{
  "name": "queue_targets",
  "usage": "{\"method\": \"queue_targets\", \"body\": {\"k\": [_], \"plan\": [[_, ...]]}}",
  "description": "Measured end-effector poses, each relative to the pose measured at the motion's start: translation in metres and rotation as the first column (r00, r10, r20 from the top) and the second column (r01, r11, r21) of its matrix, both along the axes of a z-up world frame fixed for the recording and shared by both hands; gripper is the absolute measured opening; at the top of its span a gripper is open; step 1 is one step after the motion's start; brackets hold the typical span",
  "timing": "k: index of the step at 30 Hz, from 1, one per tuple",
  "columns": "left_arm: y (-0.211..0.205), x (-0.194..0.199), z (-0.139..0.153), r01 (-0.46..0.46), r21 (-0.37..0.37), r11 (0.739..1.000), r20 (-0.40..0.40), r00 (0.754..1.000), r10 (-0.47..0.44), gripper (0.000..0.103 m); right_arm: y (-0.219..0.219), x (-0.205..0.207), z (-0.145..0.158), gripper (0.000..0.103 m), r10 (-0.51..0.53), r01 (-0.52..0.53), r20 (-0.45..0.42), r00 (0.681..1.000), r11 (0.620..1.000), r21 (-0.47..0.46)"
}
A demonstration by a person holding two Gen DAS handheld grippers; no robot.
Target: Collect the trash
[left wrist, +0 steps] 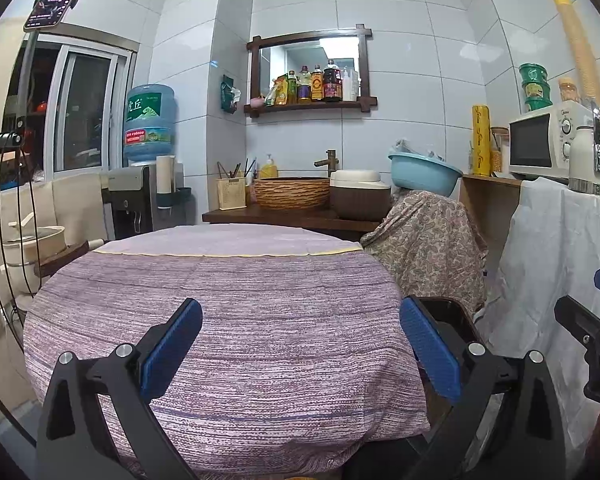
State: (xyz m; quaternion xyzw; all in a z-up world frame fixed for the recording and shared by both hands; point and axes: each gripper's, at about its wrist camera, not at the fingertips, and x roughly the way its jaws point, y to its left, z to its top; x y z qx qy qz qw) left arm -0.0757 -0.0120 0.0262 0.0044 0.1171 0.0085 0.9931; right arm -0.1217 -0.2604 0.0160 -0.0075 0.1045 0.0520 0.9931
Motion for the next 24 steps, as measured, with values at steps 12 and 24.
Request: {"method": "queue_targets", "body": {"k": [12, 24], "plan": [[0.0016, -0.0009, -0.001, -0.006, -0.001, 1.0, 0.0, 1.0, 0.006, 0.098, -0.0025, 0.003, -0.0013, 0.097, 0.01, -0.01, -0.005, 1.0, 1.0, 0.002], [0.0027, -0.0004, -0.002, -0.004, 0.001, 1.0, -0.005, 1.0, 0.004, 0.098, -0.0031, 0.0032, -0.0032, 0.097, 0.013, -0.013, -0.009, 1.0, 1.0, 0.006]]}}
